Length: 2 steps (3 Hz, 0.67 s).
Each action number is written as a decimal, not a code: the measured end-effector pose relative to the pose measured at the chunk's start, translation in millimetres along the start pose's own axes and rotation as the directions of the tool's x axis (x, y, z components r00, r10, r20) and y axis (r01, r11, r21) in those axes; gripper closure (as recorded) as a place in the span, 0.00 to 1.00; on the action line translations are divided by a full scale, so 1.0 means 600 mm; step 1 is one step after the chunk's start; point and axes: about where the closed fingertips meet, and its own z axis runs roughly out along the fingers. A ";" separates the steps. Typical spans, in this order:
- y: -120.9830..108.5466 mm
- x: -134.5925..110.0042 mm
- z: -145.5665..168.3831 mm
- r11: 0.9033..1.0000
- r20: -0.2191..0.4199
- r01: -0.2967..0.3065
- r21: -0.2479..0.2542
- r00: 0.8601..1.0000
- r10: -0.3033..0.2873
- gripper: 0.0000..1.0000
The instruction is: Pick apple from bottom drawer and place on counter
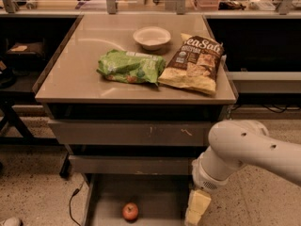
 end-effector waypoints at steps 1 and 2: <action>-0.020 0.020 0.141 0.998 0.068 -0.048 -0.040 0.996 0.051 0.00; -0.020 0.020 0.141 0.998 0.068 -0.048 -0.040 0.996 0.051 0.00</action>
Offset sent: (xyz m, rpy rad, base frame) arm -0.0007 0.0038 -0.0641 0.0462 0.0243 -0.0345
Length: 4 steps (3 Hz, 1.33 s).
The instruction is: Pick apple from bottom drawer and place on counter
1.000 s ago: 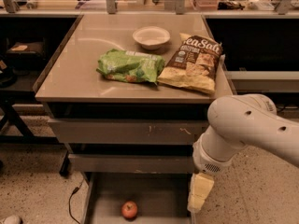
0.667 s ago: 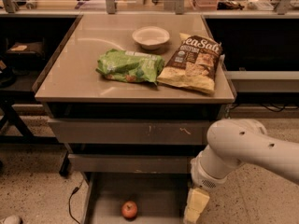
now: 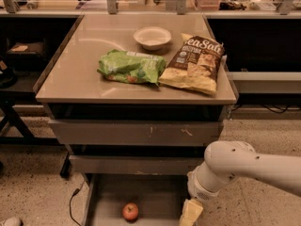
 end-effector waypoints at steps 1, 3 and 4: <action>-0.008 0.009 0.042 1.000 0.052 -0.017 -0.004 0.999 0.018 0.00; -0.043 0.012 0.199 0.997 0.210 -0.059 -0.059 0.975 0.070 0.00; -0.041 0.011 0.200 0.997 0.210 -0.055 -0.058 0.976 0.066 0.00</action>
Offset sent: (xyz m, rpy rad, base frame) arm 0.0274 0.0202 -0.1288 0.2478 -0.0474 -0.1386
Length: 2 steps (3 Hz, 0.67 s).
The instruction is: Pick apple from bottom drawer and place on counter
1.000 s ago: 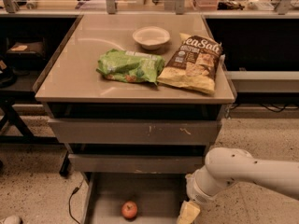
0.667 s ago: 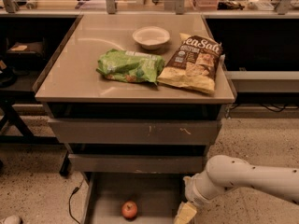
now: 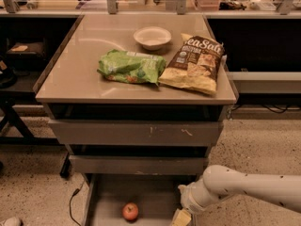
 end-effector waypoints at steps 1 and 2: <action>-0.003 0.008 0.043 1.000 0.049 0.009 -0.019 0.999 -0.008 0.00; -0.026 0.013 0.102 0.999 0.127 0.042 -0.010 0.991 -0.040 0.00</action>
Offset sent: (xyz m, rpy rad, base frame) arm 0.0212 0.0354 -0.1003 0.2060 -0.1230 0.0033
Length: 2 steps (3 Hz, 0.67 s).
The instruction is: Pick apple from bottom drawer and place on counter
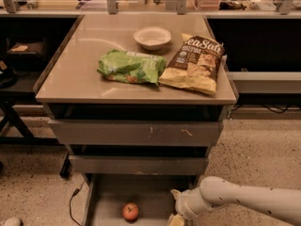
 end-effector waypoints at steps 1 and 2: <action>-0.020 0.008 0.047 1.000 0.063 0.020 0.000 0.998 -0.019 0.00; -0.034 -0.002 0.098 0.999 0.111 0.038 -0.013 0.993 -0.037 0.00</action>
Offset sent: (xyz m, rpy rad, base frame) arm 0.0322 0.0540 -0.0682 0.1564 -0.0727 0.0219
